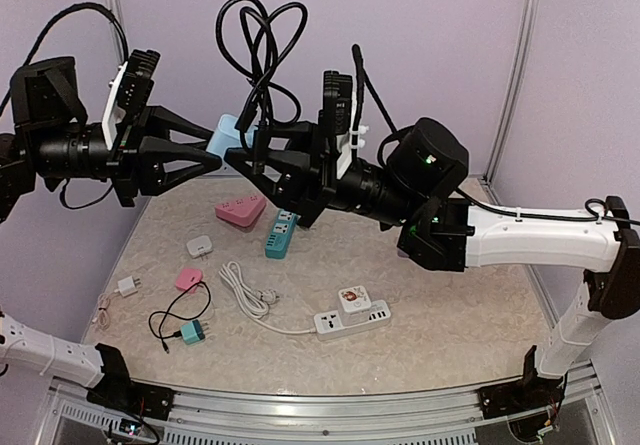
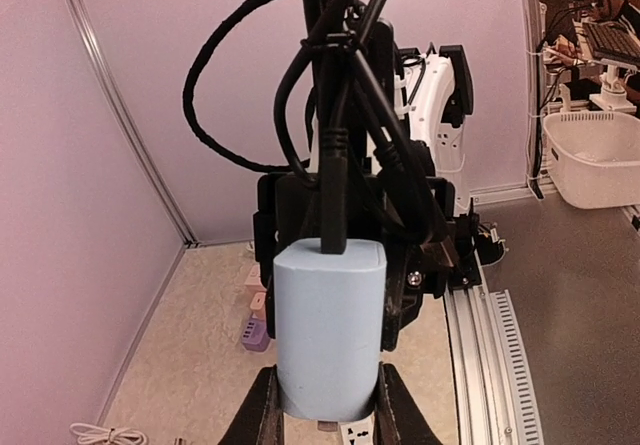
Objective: Insert the plug
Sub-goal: Adjust the plug.
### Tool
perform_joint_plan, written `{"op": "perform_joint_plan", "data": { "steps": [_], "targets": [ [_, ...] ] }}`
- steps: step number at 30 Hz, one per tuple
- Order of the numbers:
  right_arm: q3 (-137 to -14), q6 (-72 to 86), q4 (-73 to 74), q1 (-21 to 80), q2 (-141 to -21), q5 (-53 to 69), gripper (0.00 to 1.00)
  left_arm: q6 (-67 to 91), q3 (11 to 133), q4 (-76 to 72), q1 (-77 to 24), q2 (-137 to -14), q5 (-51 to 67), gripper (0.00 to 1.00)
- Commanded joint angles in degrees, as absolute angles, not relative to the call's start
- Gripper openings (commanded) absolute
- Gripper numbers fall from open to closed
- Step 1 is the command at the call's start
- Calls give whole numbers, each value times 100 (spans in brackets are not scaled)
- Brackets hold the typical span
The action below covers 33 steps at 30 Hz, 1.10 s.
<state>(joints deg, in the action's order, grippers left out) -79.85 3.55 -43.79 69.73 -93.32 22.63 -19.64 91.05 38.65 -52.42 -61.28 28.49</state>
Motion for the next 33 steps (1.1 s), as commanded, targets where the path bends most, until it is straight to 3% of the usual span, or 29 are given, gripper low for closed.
{"op": "perform_joint_plan", "data": {
  "steps": [1,3,4,5,6,7,16,23,29,33],
  "targets": [
    [-8186,289,-3855,7035,-9313,2210,0,-2208,9320,3910,-5413,-6211,2925,0],
    [-8172,239,-3712,7039,-9244,2172,0,-2204,9348,3968,-5413,-6214,2858,0],
    [-8172,201,-3572,7037,-9184,2115,11,-2196,9357,4015,-5413,-6207,2749,0],
    [-8178,153,-3332,7040,-9114,2038,39,-2208,9372,4106,-5410,-6193,2620,0],
    [-8186,87,-2833,7032,-8956,1925,80,-2260,9400,4233,-5413,-6185,2458,0],
    [-8215,-85,-2367,7038,-8812,1763,96,-2309,9437,4428,-5412,-6179,2280,0],
    [-7871,-189,1897,7038,-7080,907,100,-2767,9506,5761,-5287,-6348,602,0],
    [-7499,434,2266,7040,-5709,-1362,99,-3362,9604,6537,-5393,-7016,-410,0],
    [-8203,-436,1937,7039,-6905,-1038,99,-3468,9734,6739,-5634,-7340,-600,0],
    [-9135,-857,2529,7018,-7846,-191,100,-3388,9859,6959,-5686,-7517,-238,0]
  ]
}}
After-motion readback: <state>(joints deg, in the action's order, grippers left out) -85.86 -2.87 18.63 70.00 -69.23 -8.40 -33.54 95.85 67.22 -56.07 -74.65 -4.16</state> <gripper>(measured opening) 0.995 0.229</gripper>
